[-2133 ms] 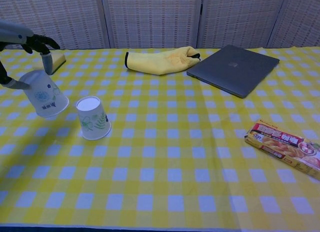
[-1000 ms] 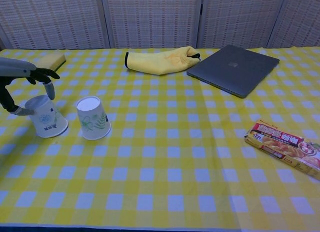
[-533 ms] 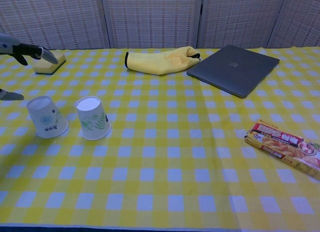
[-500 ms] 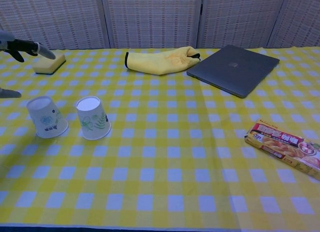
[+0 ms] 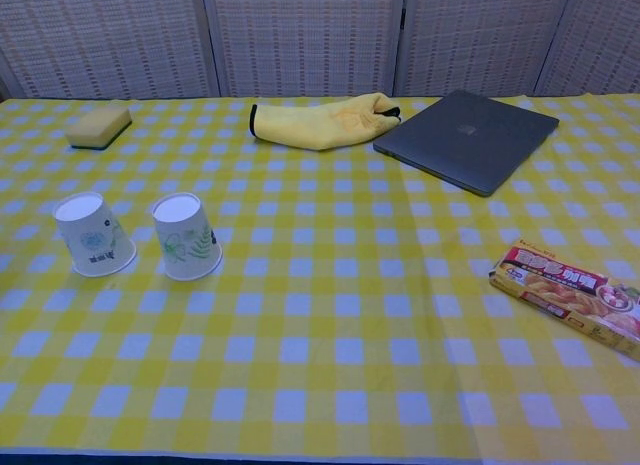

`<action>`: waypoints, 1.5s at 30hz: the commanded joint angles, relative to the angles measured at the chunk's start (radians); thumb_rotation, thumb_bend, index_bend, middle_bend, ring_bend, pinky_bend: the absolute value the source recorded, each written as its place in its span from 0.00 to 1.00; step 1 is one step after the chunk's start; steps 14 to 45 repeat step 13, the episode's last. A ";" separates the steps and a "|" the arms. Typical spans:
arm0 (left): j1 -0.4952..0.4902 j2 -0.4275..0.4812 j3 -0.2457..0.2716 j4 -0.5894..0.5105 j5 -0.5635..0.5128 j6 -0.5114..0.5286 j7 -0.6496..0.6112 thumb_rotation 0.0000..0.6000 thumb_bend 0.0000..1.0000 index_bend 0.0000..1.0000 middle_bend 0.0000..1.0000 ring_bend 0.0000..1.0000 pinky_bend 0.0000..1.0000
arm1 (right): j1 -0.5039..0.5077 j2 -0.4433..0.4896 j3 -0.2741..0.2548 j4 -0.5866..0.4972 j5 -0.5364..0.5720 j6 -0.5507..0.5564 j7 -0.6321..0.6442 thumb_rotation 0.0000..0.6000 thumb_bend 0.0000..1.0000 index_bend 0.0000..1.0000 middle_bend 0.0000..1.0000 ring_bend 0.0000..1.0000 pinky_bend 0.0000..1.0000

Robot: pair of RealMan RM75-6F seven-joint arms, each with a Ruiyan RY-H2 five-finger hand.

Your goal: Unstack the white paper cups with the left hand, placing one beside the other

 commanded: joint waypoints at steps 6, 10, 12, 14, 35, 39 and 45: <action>0.189 -0.229 -0.029 0.353 0.013 0.142 -0.179 1.00 0.32 0.00 0.00 0.00 0.16 | 0.002 -0.021 0.000 -0.011 0.008 -0.022 -0.054 1.00 0.12 0.00 0.00 0.00 0.00; 0.196 -0.256 -0.040 0.394 0.021 0.125 -0.176 1.00 0.32 0.00 0.00 0.00 0.16 | 0.000 -0.026 0.002 -0.016 0.013 -0.021 -0.067 1.00 0.12 0.00 0.00 0.00 0.00; 0.198 -0.251 -0.046 0.390 0.035 0.128 -0.178 1.00 0.32 0.00 0.00 0.00 0.16 | 0.000 -0.027 0.003 -0.018 0.013 -0.020 -0.070 1.00 0.12 0.00 0.00 0.00 0.00; 0.200 -0.250 -0.049 0.389 0.039 0.129 -0.180 1.00 0.32 0.00 0.00 0.00 0.16 | 0.000 -0.028 0.003 -0.018 0.013 -0.020 -0.072 1.00 0.12 0.00 0.00 0.00 0.00; 0.200 -0.250 -0.049 0.389 0.039 0.129 -0.180 1.00 0.32 0.00 0.00 0.00 0.16 | 0.000 -0.028 0.003 -0.018 0.013 -0.020 -0.072 1.00 0.12 0.00 0.00 0.00 0.00; 0.200 -0.250 -0.049 0.389 0.039 0.129 -0.180 1.00 0.32 0.00 0.00 0.00 0.16 | 0.000 -0.028 0.003 -0.018 0.013 -0.020 -0.072 1.00 0.12 0.00 0.00 0.00 0.00; 0.200 -0.250 -0.049 0.389 0.039 0.129 -0.180 1.00 0.32 0.00 0.00 0.00 0.16 | 0.000 -0.028 0.003 -0.018 0.013 -0.020 -0.072 1.00 0.12 0.00 0.00 0.00 0.00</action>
